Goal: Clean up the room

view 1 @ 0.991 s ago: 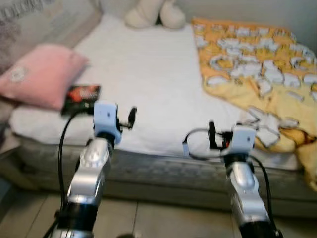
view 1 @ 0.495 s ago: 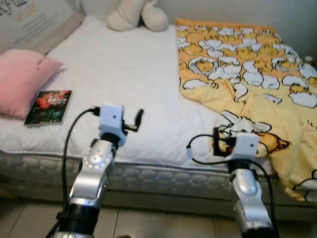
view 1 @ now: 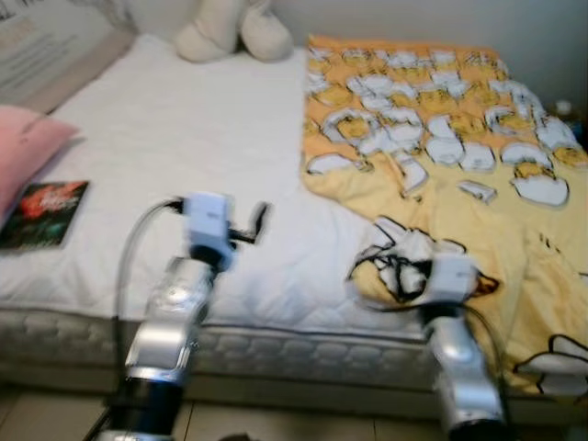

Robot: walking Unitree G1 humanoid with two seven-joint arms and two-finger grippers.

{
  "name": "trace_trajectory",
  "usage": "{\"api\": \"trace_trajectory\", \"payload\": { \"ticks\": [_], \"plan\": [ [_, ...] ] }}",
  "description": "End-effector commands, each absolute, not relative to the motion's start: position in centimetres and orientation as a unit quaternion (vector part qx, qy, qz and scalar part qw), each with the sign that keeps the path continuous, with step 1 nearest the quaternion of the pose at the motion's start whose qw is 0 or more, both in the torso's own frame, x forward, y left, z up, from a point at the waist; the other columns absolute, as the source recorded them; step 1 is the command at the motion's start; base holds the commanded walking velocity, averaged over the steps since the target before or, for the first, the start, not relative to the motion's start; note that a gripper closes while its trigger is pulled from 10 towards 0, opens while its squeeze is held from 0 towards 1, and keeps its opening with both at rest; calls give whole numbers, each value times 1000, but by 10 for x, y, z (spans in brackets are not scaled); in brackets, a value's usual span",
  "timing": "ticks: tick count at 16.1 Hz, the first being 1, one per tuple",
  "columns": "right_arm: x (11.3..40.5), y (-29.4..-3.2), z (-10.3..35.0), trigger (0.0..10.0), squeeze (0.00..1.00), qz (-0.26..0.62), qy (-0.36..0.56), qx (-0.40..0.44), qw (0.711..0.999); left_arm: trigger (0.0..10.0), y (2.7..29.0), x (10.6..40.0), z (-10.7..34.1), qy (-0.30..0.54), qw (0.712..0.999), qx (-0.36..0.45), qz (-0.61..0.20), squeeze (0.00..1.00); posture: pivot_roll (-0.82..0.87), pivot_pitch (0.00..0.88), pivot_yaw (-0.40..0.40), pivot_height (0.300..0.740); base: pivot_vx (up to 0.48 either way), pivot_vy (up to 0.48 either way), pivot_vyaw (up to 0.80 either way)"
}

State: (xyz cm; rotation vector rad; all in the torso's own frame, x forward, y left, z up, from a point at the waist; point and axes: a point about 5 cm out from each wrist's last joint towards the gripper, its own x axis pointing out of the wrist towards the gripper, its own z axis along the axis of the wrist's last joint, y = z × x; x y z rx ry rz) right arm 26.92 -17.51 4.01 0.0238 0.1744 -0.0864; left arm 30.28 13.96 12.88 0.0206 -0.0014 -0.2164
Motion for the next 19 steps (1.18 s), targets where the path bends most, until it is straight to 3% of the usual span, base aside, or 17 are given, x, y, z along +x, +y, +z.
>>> {"api": "trace_trajectory", "payload": {
  "ticks": [1,3,4,6,10,13,19],
  "plan": [
    [271,-186,39,10000,0,-57,97,-2,994,10000,132,303,132,-3,993,4,-121,0,-2,0,33,723,0,0,0],
    [277,-195,31,10000,0,-63,127,-58,988,10000,132,301,131,11,990,9,-139,0,16,0,53,723,0,0,0],
    [286,-201,27,10000,0,-62,144,-111,981,10000,127,289,125,41,977,28,-206,0,45,34,68,723,0,0,0],
    [293,-200,27,10000,0,-54,153,-128,978,10000,131,278,120,58,969,51,-236,0,72,61,87,723,0,0,0],
    [304,-182,25,10000,0,-13,176,-156,972,10000,146,271,123,73,967,68,-234,0,113,79,89,723,0,0,0],
    [307,-171,17,10000,0,10,201,-171,965,10000,142,267,123,80,965,65,-240,0,113,86,87,723,0,0,0],
    [316,-172,16,10000,0,17,236,-210,949,10000,142,256,127,93,962,68,-248,0,154,143,106,723,0,0,0]
  ]
}}
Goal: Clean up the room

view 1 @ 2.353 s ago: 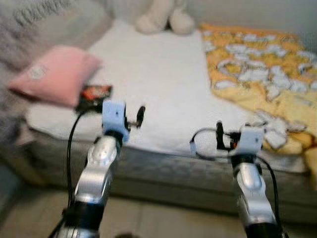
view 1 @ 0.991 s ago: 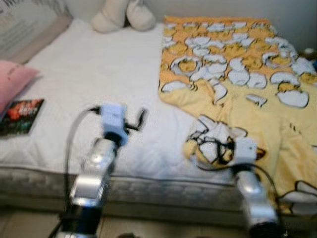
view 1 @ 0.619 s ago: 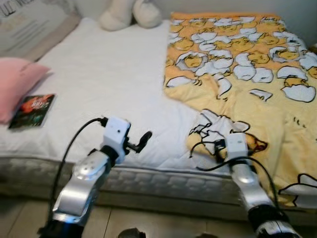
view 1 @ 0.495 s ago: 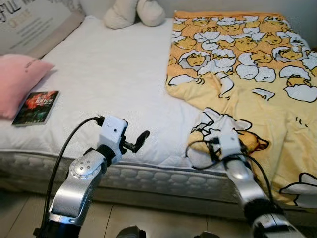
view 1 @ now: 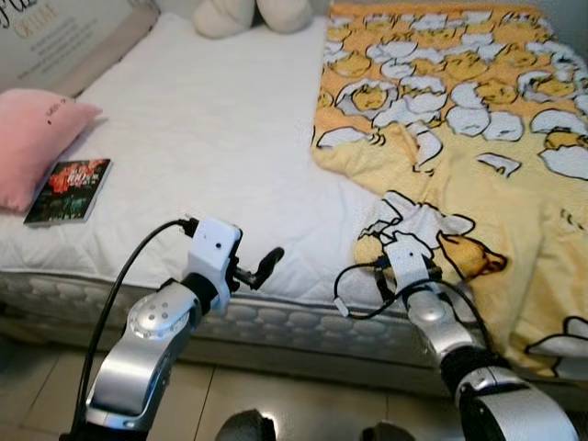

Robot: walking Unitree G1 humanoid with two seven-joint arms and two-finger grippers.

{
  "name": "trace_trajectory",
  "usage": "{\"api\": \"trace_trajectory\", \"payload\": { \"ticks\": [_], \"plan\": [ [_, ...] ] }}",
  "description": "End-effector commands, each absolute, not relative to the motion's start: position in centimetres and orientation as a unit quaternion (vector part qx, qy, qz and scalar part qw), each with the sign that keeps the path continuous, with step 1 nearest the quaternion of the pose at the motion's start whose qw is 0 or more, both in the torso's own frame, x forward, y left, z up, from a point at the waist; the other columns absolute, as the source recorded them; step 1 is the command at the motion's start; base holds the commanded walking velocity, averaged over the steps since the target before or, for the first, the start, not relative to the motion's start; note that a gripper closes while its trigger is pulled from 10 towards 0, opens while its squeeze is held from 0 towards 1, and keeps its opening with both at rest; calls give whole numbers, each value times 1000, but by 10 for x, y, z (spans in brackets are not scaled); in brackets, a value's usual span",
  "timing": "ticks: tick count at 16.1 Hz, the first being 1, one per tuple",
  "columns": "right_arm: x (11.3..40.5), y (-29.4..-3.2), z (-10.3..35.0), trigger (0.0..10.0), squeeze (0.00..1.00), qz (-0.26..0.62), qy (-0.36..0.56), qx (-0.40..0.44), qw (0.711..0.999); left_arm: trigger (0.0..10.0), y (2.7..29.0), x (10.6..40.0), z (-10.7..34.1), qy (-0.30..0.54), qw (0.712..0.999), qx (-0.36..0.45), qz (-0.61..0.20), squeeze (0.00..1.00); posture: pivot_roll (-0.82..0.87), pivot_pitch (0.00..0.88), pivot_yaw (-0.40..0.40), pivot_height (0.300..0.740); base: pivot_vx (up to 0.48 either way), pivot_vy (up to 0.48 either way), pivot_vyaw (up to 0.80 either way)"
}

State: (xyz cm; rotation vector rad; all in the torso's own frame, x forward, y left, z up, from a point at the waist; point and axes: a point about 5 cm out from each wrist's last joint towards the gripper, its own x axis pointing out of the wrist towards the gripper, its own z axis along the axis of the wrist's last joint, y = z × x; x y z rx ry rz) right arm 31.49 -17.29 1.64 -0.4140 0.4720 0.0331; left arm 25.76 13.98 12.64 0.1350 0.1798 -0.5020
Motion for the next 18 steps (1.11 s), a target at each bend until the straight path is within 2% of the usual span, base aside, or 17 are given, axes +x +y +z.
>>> {"api": "trace_trajectory", "payload": {
  "ticks": [1,4,5,6,7,11,13,15,18],
  "plan": [
    [317,-174,18,10000,0,14,236,-214,948,10000,146,253,128,97,962,72,-245,0,167,153,110,723,0,0,0],
    [320,-176,20,10000,0,13,239,-217,946,10000,150,248,128,104,962,76,-240,0,177,163,109,723,0,0,0],
    [321,-174,20,1176,0,18,239,-221,945,10000,149,247,128,106,962,76,-239,0,175,164,107,723,0,0,0],
    [321,-173,20,1176,0,19,239,-221,945,10000,149,246,128,107,962,76,-239,0,175,164,107,723,0,0,0],
    [322,-170,21,0,0,23,236,-220,946,10000,148,247,128,109,962,75,-239,0,169,161,102,723,0,0,0],
    [321,-161,20,0,0,38,227,-207,951,10000,142,248,127,109,961,66,-244,0,144,146,90,723,0,0,0],
    [318,-158,16,0,0,45,230,-203,951,10000,127,236,115,141,936,61,-317,0,130,138,86,723,0,0,0],
    [316,-157,15,0,0,48,232,-200,951,10000,123,222,104,160,908,88,-376,0,126,135,85,723,0,0,0],
    [315,-152,13,0,0,61,229,-197,951,10000,123,217,100,156,890,124,-411,0,125,131,86,723,0,0,0]
  ]
}}
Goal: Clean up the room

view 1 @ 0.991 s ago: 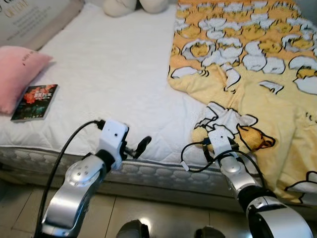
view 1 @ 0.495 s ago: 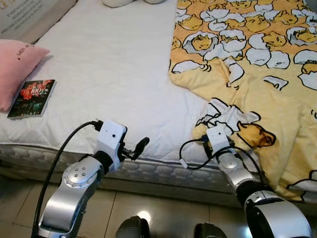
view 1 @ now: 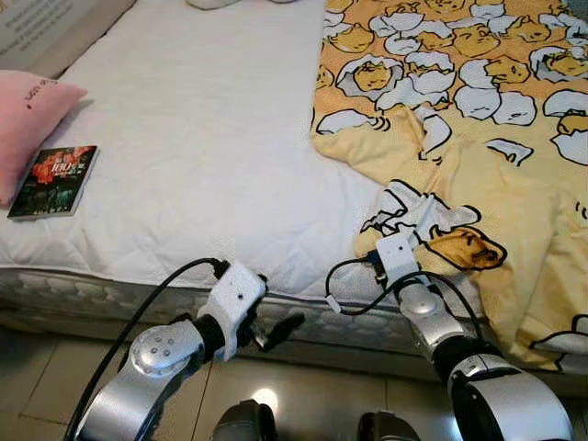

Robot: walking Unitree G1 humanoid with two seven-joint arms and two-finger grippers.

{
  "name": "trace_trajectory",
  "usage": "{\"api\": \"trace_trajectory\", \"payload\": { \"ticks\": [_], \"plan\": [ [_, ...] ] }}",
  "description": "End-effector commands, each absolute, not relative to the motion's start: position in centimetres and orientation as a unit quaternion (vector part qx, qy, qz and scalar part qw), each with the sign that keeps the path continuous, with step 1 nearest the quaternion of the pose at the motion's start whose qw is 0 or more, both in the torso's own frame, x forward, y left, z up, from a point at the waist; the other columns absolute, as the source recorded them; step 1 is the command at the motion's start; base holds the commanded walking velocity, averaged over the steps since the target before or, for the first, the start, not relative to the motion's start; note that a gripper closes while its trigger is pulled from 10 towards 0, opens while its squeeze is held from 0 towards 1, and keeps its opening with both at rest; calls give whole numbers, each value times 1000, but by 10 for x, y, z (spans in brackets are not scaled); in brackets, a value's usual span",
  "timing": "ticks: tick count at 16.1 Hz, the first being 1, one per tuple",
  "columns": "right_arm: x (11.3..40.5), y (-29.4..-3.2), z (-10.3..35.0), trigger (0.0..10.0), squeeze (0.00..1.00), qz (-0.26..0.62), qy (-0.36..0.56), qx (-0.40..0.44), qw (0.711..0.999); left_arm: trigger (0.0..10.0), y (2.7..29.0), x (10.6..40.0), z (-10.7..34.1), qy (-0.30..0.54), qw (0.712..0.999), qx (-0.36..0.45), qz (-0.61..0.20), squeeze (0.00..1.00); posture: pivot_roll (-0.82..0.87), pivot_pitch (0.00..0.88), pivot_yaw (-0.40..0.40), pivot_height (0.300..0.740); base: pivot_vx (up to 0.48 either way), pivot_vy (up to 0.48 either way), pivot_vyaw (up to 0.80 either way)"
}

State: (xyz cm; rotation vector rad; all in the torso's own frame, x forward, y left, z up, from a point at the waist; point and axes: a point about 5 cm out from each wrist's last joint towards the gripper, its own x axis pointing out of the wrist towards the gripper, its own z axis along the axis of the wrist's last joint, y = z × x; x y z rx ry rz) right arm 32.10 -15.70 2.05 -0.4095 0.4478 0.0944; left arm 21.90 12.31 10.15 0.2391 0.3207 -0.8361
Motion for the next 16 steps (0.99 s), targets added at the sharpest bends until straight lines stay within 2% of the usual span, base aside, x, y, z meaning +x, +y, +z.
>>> {"api": "trace_trajectory", "payload": {
  "ticks": [1,6,16],
  "plan": [
    [314,-150,13,0,0,65,227,-193,952,10000,121,216,100,153,885,129,-420,0,124,132,86,723,0,0,0],
    [313,-137,13,0,0,88,214,-179,956,10000,120,214,101,145,880,135,-432,0,125,133,83,723,0,0,0],
    [277,-68,6,0,0,209,151,-111,960,10000,124,210,97,150,877,134,-436,0,112,137,79,723,0,0,0]
  ]
}}
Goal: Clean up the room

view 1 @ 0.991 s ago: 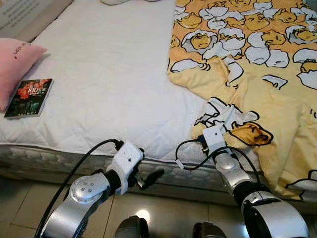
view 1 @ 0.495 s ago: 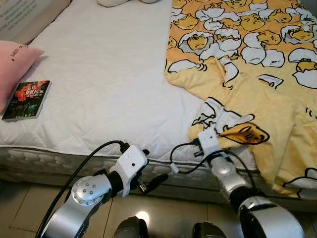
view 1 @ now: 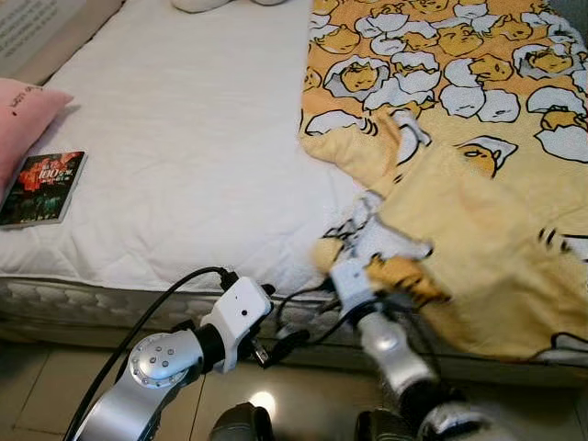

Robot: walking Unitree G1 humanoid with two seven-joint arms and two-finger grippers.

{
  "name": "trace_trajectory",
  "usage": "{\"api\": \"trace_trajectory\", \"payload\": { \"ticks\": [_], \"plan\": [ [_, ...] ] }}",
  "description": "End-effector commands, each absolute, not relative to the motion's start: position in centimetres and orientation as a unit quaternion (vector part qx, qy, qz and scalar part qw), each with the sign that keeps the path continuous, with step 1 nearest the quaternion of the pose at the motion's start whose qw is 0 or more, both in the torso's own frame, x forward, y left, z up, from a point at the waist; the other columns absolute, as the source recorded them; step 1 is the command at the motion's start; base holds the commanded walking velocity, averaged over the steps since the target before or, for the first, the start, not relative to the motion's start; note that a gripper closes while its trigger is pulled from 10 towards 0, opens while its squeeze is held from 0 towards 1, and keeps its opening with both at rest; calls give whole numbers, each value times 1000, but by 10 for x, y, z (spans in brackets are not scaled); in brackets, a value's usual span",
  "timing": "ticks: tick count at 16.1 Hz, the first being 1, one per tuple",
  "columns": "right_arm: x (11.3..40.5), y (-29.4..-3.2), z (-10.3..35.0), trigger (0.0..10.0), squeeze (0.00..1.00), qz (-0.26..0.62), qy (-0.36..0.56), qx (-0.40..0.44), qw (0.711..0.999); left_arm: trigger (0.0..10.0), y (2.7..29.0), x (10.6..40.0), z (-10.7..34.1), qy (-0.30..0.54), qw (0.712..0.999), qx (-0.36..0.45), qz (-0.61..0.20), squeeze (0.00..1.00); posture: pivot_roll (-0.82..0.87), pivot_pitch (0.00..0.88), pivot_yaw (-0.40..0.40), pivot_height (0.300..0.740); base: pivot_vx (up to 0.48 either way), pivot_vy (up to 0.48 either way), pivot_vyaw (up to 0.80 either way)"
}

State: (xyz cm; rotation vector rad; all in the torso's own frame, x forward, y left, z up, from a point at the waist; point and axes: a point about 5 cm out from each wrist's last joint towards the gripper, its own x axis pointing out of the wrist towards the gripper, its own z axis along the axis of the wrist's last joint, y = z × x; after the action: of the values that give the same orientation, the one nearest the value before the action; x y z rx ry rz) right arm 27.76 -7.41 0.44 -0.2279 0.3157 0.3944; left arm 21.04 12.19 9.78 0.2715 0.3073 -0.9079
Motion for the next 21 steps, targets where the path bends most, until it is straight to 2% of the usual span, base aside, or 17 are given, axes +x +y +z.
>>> {"api": "trace_trajectory", "payload": {
  "ticks": [1,5,8,11,15,21],
  "plan": [
    [271,-61,6,0,0,223,147,-102,958,10000,125,209,97,152,877,135,-436,0,112,137,79,723,0,0,0],
    [241,-50,-2,0,0,266,163,-76,947,10000,129,206,93,160,876,136,-434,0,108,141,78,723,0,0,0],
    [231,-47,-6,0,0,286,183,-62,939,10000,136,201,88,171,874,143,-431,0,111,142,79,723,0,0,0],
    [227,-47,-8,0,0,297,198,-62,932,10000,140,202,88,174,876,147,-424,0,114,141,80,723,0,0,0],
    [216,-50,-23,0,0,305,259,-13,916,10000,144,204,89,172,881,147,-415,0,122,140,80,723,0,0,0],
    [221,-45,-5,0,0,410,240,-5,880,10000,143,206,89,168,882,144,-416,0,118,136,77,723,0,0,0]
  ]
}}
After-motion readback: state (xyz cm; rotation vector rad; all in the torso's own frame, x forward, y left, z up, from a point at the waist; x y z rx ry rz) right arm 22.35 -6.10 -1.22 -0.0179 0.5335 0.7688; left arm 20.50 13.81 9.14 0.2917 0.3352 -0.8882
